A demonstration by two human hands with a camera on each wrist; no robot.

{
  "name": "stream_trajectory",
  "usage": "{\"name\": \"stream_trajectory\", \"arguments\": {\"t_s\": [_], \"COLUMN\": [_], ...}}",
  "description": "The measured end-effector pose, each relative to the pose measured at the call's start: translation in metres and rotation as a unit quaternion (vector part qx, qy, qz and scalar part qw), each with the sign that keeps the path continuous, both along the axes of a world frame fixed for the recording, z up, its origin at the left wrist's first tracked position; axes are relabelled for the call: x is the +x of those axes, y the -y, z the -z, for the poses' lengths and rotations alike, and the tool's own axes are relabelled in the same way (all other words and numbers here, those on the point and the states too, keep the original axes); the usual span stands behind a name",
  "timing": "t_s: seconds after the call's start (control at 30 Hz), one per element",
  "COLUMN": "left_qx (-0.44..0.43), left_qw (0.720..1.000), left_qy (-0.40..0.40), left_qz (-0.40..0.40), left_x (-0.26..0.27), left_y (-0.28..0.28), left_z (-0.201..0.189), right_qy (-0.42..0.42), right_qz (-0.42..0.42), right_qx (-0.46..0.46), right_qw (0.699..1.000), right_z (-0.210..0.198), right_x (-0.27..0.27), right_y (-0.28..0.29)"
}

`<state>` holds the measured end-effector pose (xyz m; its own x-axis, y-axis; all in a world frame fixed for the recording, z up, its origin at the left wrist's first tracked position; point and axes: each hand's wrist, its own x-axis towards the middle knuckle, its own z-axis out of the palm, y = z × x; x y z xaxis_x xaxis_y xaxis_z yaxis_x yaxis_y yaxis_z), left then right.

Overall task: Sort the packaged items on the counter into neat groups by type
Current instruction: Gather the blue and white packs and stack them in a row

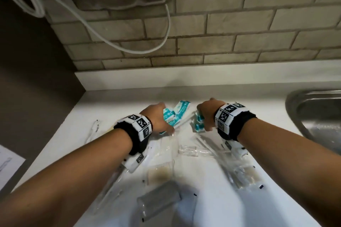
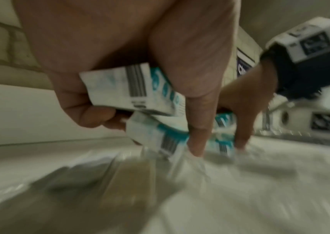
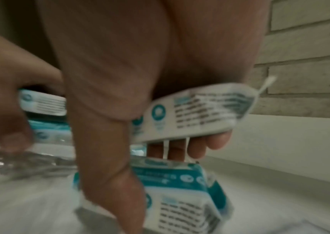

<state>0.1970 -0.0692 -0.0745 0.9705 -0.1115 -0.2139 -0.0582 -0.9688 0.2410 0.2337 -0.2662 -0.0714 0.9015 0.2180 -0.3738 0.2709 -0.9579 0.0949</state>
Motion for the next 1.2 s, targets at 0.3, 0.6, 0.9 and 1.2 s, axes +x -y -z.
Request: {"name": "stream_trajectory", "arguments": {"t_s": [0.3,0.6,0.9,1.2], "left_qx": [-0.009,0.021,-0.013,-0.015], "left_qw": [1.000,1.000,0.999,0.986], "left_qy": [0.006,-0.001,0.043,0.070], "left_qz": [-0.018,-0.018,-0.030,-0.152], "left_x": [0.067,0.072,0.023,-0.052], "left_y": [0.036,0.069,-0.015,-0.166], "left_z": [-0.029,0.005,-0.038,-0.053], "right_qy": [0.039,0.026,0.000,-0.046], "right_qz": [-0.012,-0.024,-0.060,-0.143], "right_qx": [0.087,0.121,0.152,0.189], "right_qw": [0.995,0.992,0.987,0.971], "right_z": [-0.037,-0.028,-0.043,-0.047], "right_x": [-0.010,-0.032,-0.052,-0.079], "right_y": [0.006,0.005,-0.009,-0.101]}}
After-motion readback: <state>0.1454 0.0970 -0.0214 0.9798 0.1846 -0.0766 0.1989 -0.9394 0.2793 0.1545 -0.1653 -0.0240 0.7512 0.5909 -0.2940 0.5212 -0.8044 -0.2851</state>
